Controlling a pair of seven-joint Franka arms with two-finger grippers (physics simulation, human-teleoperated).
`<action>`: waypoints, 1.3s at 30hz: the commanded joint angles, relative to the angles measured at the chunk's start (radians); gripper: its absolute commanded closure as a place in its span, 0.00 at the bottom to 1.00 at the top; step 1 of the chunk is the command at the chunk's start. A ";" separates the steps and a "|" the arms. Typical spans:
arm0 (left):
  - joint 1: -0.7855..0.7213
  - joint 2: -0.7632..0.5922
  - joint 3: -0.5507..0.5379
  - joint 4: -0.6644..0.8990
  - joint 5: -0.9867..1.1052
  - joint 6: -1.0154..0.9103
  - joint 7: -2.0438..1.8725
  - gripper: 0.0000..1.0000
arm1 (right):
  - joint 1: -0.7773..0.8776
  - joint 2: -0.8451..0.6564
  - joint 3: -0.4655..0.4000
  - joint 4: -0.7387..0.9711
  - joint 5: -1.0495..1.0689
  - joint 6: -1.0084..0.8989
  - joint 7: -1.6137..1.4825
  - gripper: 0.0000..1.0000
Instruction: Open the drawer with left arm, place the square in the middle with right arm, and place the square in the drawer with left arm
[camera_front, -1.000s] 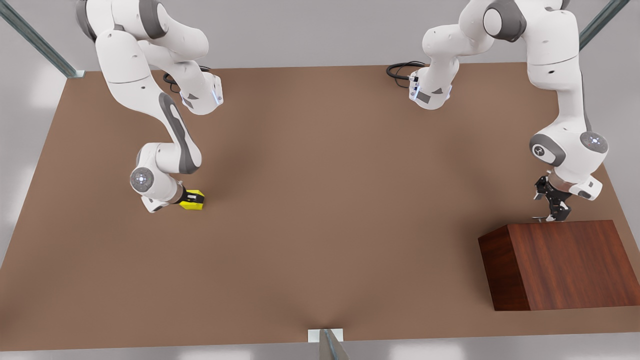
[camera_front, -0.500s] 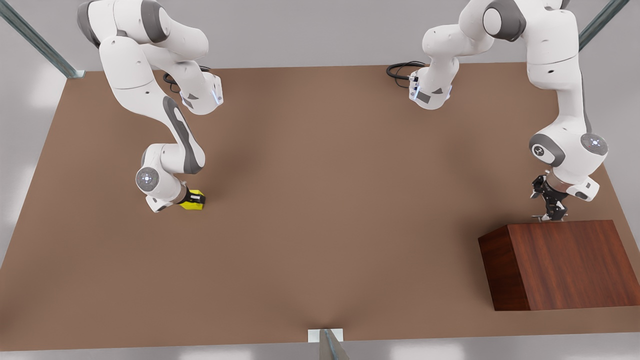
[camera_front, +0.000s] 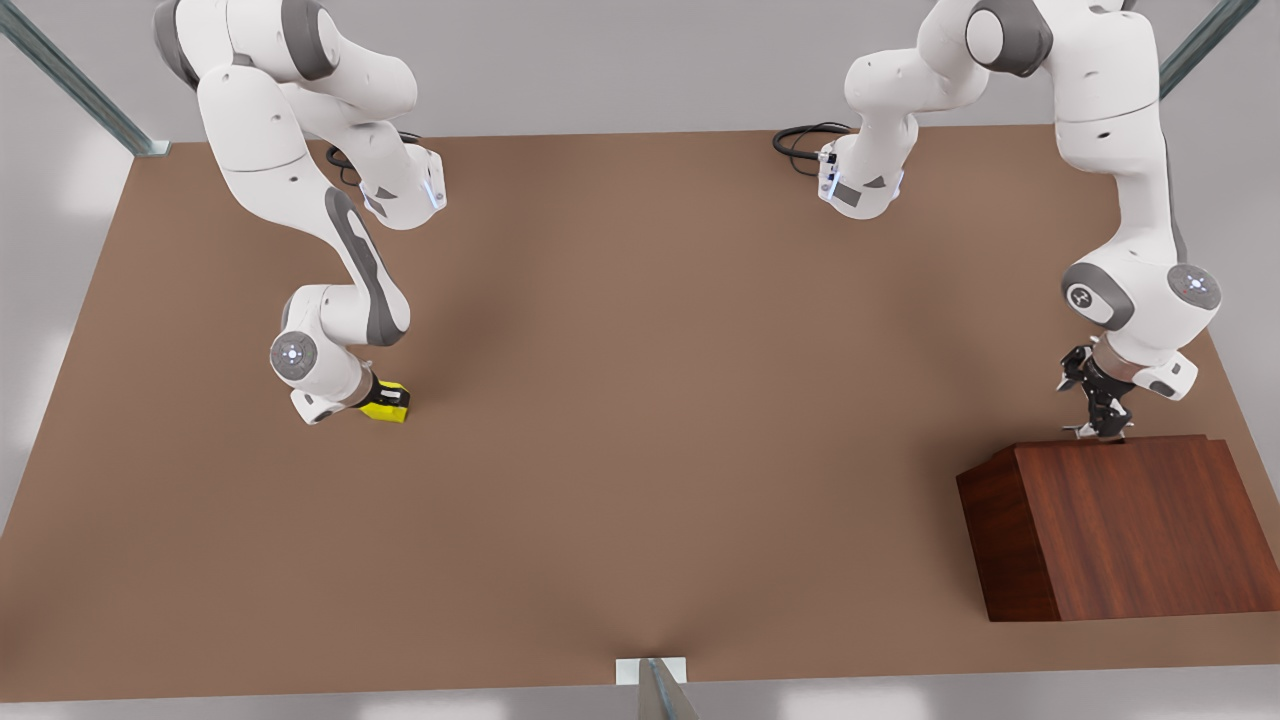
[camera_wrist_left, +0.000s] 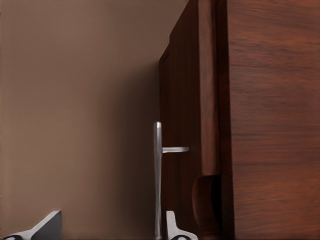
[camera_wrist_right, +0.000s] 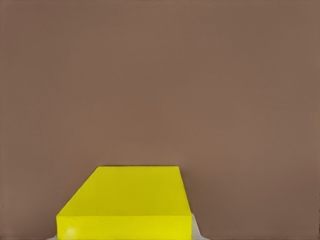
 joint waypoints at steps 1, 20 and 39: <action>0.002 0.000 0.000 -0.001 0.001 0.000 0.000 0.00 | 0.000 -0.001 0.000 0.000 -0.002 0.000 0.000 0.27; 0.002 0.003 0.025 0.000 0.031 -0.002 0.008 0.00 | 0.227 0.064 0.216 0.281 0.002 -0.098 0.752 0.28; 0.000 -0.014 0.063 0.002 0.033 -0.089 0.008 0.00 | 0.621 0.712 0.158 1.258 -0.007 -0.255 1.352 0.22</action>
